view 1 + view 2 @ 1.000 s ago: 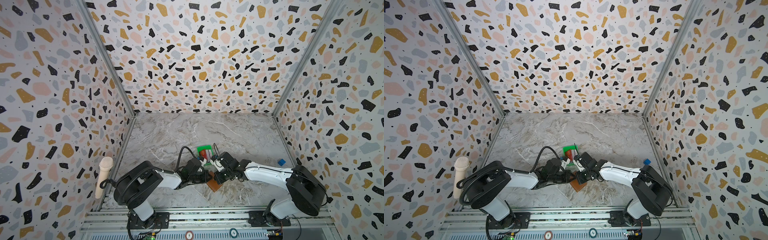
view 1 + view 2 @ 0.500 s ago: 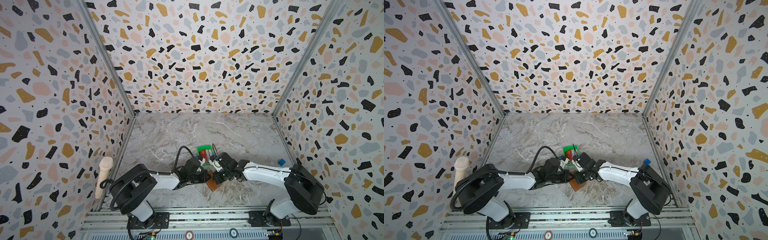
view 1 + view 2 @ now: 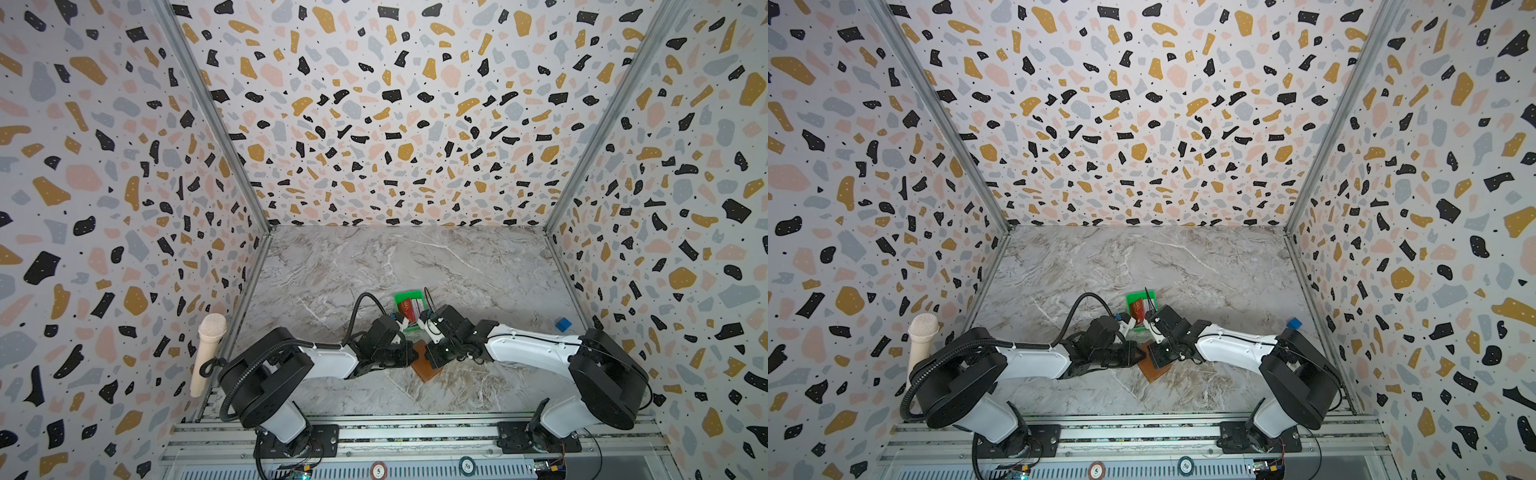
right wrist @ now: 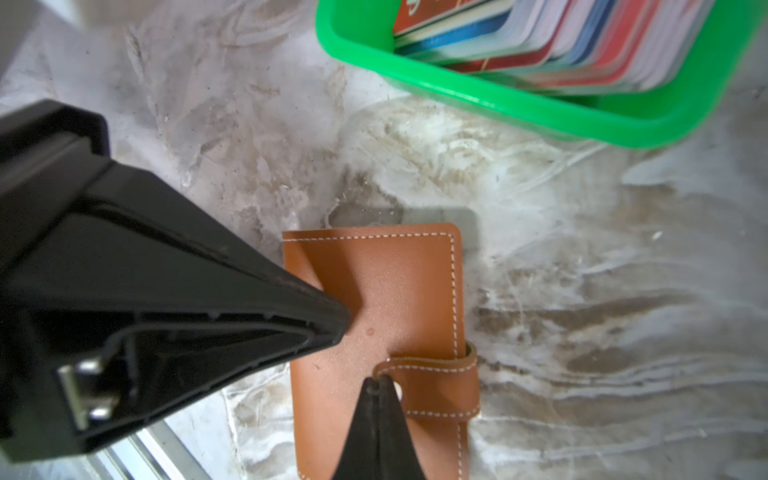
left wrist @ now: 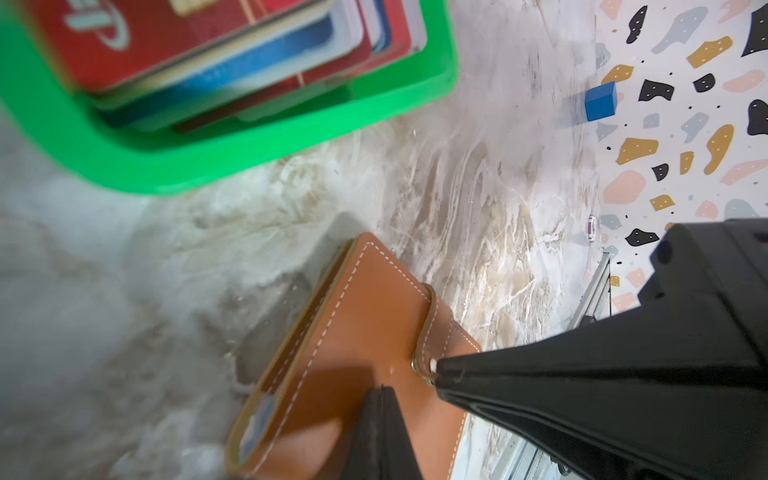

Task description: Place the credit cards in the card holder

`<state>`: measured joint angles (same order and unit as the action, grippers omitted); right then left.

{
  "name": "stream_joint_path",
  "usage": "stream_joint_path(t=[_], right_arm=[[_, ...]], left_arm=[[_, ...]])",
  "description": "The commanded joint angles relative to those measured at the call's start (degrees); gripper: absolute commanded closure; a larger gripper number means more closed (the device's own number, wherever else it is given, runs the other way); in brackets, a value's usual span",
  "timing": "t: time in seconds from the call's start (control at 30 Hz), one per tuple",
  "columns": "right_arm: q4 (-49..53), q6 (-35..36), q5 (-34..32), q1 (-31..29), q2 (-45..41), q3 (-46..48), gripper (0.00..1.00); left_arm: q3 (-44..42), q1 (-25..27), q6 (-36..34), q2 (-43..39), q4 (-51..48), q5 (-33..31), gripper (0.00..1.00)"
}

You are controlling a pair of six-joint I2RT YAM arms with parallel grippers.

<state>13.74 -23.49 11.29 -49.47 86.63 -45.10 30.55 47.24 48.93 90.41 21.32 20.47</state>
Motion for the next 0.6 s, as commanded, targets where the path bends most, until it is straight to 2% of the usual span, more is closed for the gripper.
stream_joint_path(t=[0.0,0.57], right_arm=[[2.7,-0.1,-2.6,0.7,-1.2,-2.0,1.00],[1.9,0.6,-1.2,0.4,1.9,-3.3,1.00]], left_arm=[[-1.6,-0.1,-1.1,1.5,-1.6,-0.4,1.00],[-2.2,-0.3,-0.7,1.5,-0.2,-0.1,1.00]])
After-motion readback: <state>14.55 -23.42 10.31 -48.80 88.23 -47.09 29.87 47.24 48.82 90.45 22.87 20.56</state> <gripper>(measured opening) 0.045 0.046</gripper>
